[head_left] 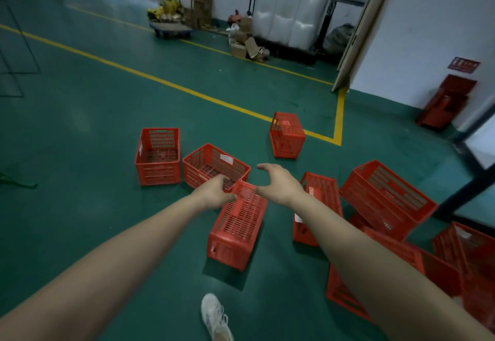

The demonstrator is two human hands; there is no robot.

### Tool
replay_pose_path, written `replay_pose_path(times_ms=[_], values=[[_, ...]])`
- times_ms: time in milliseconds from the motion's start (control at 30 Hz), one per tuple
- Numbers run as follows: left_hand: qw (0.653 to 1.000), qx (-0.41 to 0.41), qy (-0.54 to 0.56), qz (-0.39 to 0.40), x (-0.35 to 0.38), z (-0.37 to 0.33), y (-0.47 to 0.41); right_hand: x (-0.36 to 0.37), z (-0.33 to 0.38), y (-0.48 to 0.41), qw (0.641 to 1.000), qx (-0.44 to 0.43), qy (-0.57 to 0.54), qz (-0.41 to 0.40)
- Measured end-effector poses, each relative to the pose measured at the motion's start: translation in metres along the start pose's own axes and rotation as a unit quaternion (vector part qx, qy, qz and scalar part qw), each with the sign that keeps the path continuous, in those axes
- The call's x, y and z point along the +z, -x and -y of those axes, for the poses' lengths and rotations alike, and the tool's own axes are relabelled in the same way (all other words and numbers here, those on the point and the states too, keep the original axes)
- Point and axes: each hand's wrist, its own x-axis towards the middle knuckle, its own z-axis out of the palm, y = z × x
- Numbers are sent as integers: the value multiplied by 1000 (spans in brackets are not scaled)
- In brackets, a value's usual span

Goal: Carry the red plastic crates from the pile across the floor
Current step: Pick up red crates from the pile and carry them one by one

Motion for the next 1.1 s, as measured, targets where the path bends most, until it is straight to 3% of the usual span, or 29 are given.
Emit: replay_pose_path(times_ms=[300,633,867,1100], values=[[998,-63,-6,-20,-34,-14,-189,-33,-32,-194,998,-27,28,58],[989,-140,31,-45,-51,8,-297,-14,-64,-360,981,-85,60,162],[946,-285,75,-133,-24,37,-358,46,-86,-484,927,-207,89,301],[896,-404,120,-141,54,97,-414,142,-137,-567,857,-289,155,398]])
